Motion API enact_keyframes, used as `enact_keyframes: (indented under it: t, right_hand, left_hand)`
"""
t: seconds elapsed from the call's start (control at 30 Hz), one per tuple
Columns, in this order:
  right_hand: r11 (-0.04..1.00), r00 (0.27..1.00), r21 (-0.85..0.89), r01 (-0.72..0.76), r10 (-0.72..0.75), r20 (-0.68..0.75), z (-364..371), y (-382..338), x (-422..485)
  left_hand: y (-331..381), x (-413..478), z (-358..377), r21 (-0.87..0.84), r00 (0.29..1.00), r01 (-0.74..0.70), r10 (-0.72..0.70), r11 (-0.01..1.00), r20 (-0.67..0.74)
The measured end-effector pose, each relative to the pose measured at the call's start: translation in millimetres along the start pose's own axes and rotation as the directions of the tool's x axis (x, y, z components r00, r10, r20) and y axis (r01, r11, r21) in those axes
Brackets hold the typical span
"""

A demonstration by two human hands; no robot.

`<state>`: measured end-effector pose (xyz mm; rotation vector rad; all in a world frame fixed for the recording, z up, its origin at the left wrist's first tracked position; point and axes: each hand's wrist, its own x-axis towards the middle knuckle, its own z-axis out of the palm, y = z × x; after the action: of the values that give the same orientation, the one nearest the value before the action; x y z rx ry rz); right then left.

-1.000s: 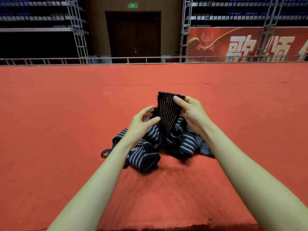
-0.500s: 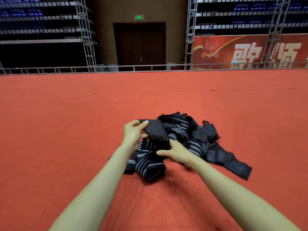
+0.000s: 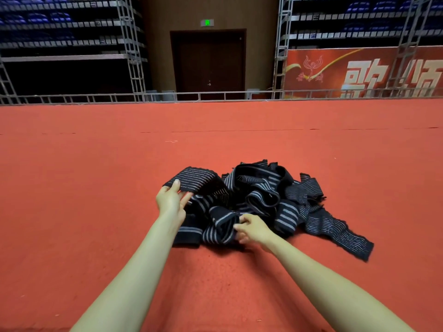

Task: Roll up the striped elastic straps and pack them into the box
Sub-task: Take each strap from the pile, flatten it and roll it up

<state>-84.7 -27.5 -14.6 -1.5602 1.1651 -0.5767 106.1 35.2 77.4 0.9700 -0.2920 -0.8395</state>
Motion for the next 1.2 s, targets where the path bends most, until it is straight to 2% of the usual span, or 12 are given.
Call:
enact_keyframes:
  t: [0.2, 0.27, 0.33, 0.43, 0.5, 0.6, 0.67, 0.73, 0.93, 1.07, 1.13, 1.2]
  right_hand:
    - [0.971, 0.952, 0.143, 0.191, -0.148, -0.267, 1.7, -60.3, 14.9]
    - [0.963, 0.893, -0.027, 0.267, -0.258, -0.368, -11.8, -87.0, 19.4]
    - [0.867, 0.774, -0.4, 0.296, -0.463, -0.431, -30.5, -107.2, 18.7]
    - [0.423, 0.741, -0.861, 0.284, -0.666, -0.083, -42.1, -108.1, 11.8]
    - [0.241, 0.849, -0.905, 0.351, -0.49, 0.199, -32.4, -89.7, 6.0]
    - [0.519, 0.916, -0.755, 0.4, -0.23, 0.327, -20.4, -54.6, 4.3]
    - [0.754, 0.93, -0.552, 0.357, -0.341, 0.137, -18.0, -49.4, 4.1]
    - [0.859, 0.901, -0.37, 0.355, -0.42, -0.11, -17.3, -54.0, 8.2]
    - [0.783, 0.954, -0.592, 0.192, -0.291, -0.076, -7.2, -73.2, 18.2]
    - [0.928, 0.89, -0.258, 0.268, -0.341, -0.302, -17.4, -92.2, 27.1]
    - [0.932, 0.855, -0.197, 0.305, -0.359, -0.375, -26.4, -110.2, 25.1]
    - [0.9, 0.873, -0.33, 0.286, -0.387, -0.297, -31.8, -123.7, 22.7]
  left_hand:
    - [-3.1, 3.9, -23.1, 0.137, 0.999, 0.0, 0.006, 0.991, -0.046]
    - [-5.5, 5.4, -27.8, 0.168, 0.999, 0.011, -0.002, 0.986, -0.05]
    - [-7.0, 6.3, -29.3, 0.174, 0.998, 0.017, -0.008, 0.985, -0.055]
    - [-4.6, 3.8, -24.8, 0.136, 0.999, 0.026, -0.021, 0.99, -0.04]
    - [-2.3, 2.1, -19.7, 0.089, 0.998, 0.055, -0.054, 0.994, -0.017]
    - [0.2, -1.5, -11.5, -0.024, 0.99, 0.143, -0.142, 0.989, 0.023]
    - [2.8, -4.2, -7.6, -0.052, 0.985, 0.168, -0.166, 0.984, 0.043]
    - [6.5, -6.0, -6.2, -0.043, 0.984, 0.169, -0.165, 0.985, 0.07]
    - [21.0, -9.4, -5.6, -0.033, 0.985, 0.079, -0.073, 0.996, 0.154]
    - [11.3, -2.0, -17.3, 0.086, 0.992, -0.032, 0.021, 0.996, 0.125]
    - [-6.8, -5.2, -17.3, 0.217, 0.987, 0.011, -0.046, 0.976, 0.156]
    - [-25.8, -9.6, -12.2, 0.359, 0.967, 0.119, -0.19, 0.926, 0.169]
